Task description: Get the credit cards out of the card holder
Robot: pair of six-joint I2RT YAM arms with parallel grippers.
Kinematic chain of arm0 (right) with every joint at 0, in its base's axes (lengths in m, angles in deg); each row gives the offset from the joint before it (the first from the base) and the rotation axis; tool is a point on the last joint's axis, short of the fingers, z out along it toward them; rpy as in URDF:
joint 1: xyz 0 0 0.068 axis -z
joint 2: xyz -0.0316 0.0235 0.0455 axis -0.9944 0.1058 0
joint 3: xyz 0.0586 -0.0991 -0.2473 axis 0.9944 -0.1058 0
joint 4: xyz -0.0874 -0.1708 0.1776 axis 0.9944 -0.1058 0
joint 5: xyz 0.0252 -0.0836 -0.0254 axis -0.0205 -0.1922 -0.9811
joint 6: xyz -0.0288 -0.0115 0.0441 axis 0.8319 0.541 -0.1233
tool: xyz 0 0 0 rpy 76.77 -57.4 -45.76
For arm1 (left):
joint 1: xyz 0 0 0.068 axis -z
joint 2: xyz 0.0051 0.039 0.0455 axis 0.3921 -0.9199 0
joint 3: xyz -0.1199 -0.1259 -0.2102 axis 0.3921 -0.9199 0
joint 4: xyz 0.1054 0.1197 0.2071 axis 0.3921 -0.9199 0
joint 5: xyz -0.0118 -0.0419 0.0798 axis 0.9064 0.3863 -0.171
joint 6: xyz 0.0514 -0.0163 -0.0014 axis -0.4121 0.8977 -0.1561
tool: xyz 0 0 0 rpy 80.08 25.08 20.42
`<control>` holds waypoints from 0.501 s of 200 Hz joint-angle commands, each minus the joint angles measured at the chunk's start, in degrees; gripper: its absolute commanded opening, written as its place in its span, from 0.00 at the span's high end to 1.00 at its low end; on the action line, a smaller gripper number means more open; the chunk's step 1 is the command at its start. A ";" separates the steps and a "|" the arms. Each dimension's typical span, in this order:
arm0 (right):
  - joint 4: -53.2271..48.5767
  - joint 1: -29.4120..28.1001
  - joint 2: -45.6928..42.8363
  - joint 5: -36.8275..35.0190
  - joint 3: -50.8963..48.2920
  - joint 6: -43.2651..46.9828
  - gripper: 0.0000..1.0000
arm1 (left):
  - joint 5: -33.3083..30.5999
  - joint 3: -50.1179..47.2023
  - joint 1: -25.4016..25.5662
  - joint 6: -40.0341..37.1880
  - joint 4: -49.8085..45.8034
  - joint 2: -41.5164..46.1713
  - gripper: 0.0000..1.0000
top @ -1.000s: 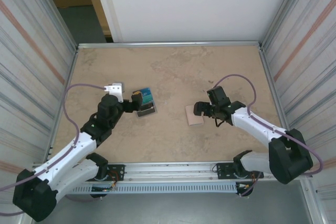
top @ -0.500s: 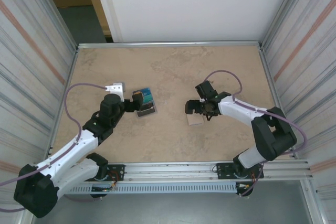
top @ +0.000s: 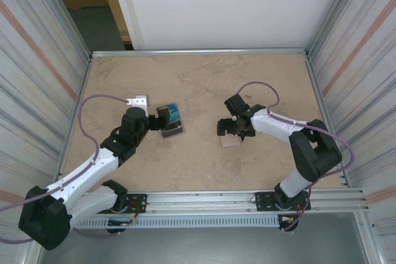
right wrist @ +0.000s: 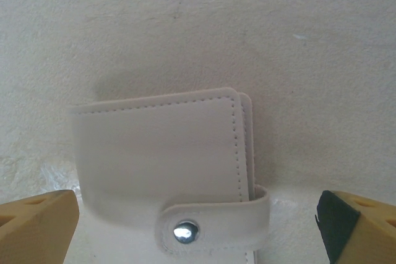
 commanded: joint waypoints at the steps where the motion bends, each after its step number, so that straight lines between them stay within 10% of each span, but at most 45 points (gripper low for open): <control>1: -2.47 -0.06 1.16 0.76 2.03 0.83 0.02 | -1.19 2.34 0.37 1.29 -0.18 -1.06 0.01; 100: -2.95 -3.45 4.60 0.27 1.54 -0.12 0.01 | -0.62 4.15 0.35 1.64 -1.87 -3.05 0.01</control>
